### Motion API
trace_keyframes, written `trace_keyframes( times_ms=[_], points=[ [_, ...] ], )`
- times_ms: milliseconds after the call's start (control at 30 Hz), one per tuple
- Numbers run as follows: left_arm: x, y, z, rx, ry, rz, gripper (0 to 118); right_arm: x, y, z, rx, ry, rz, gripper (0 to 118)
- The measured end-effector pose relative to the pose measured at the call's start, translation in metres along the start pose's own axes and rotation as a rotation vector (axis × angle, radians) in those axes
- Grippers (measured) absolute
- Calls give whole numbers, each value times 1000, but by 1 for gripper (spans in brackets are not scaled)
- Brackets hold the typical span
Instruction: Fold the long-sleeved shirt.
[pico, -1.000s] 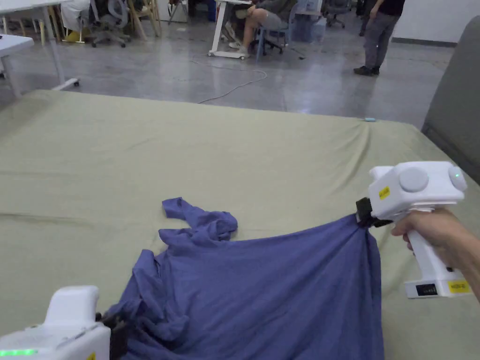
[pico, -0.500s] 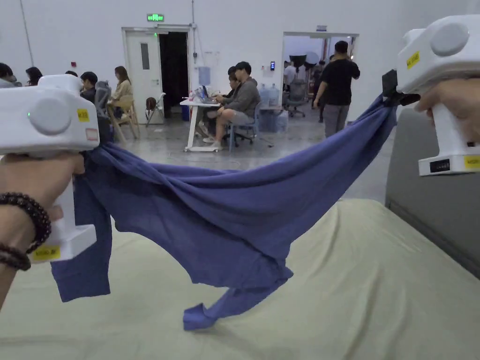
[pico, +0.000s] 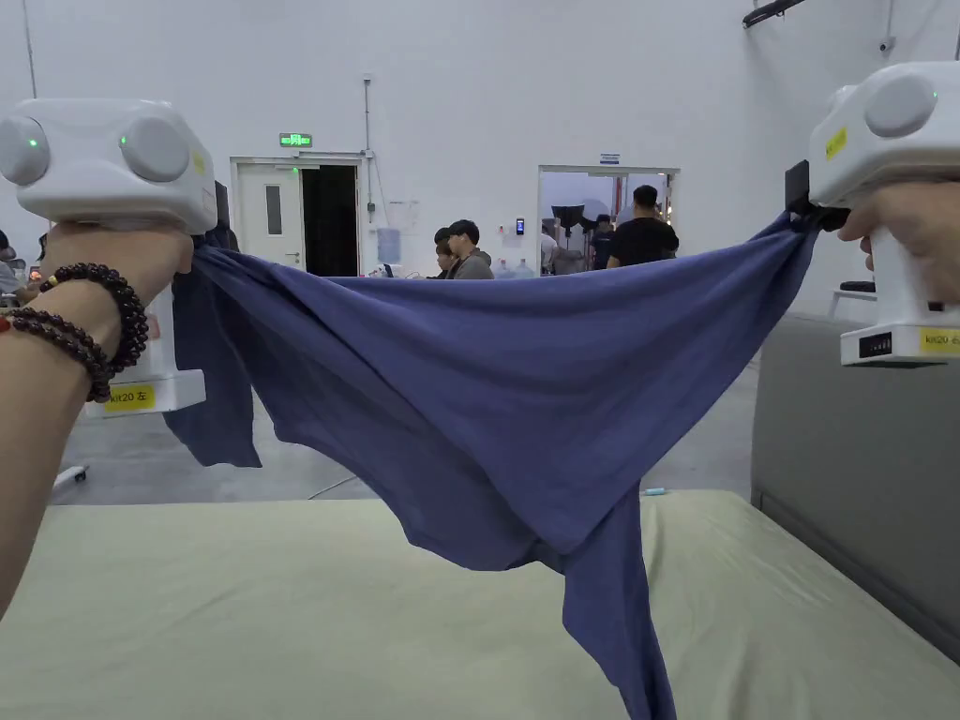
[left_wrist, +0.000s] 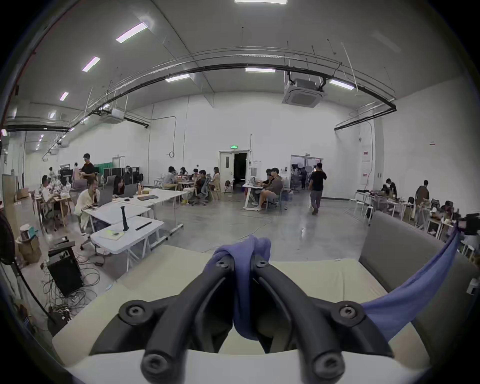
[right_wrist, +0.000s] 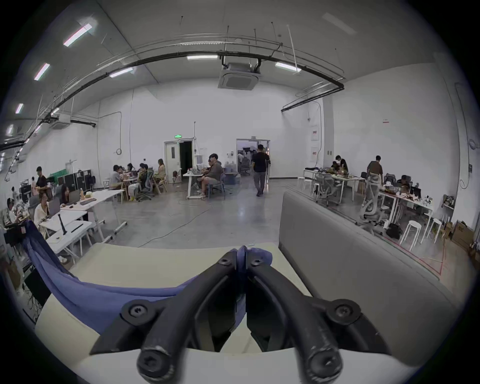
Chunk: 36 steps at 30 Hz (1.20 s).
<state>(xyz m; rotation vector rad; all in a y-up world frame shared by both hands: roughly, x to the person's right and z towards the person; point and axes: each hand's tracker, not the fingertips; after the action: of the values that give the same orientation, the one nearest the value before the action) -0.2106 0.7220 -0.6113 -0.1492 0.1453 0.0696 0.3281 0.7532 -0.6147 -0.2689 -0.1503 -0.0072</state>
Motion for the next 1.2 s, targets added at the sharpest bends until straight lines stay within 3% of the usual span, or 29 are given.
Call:
trace_keyframes(
  times_ms=[400,567,733,867,1000,1200],
  points=[
    [-10,-189,-47,-288,-15,-47,3,6,-199,-80,-294,51,-20,2],
    [-18,-242,-37,-346,-17,-48,3,7,-256,-78,-346,66,-32,2],
    [-33,-264,13,-345,-26,-42,3,6,-285,-26,-344,91,-11,2],
    [-40,-297,70,-359,-15,-120,3,6,-331,30,-393,132,47,2],
    [-51,-355,131,-405,52,-114,3,7,-397,83,-451,113,134,2],
    [-72,-458,213,-579,115,-92,3,23,-502,147,-584,127,174,2]
  ],
)
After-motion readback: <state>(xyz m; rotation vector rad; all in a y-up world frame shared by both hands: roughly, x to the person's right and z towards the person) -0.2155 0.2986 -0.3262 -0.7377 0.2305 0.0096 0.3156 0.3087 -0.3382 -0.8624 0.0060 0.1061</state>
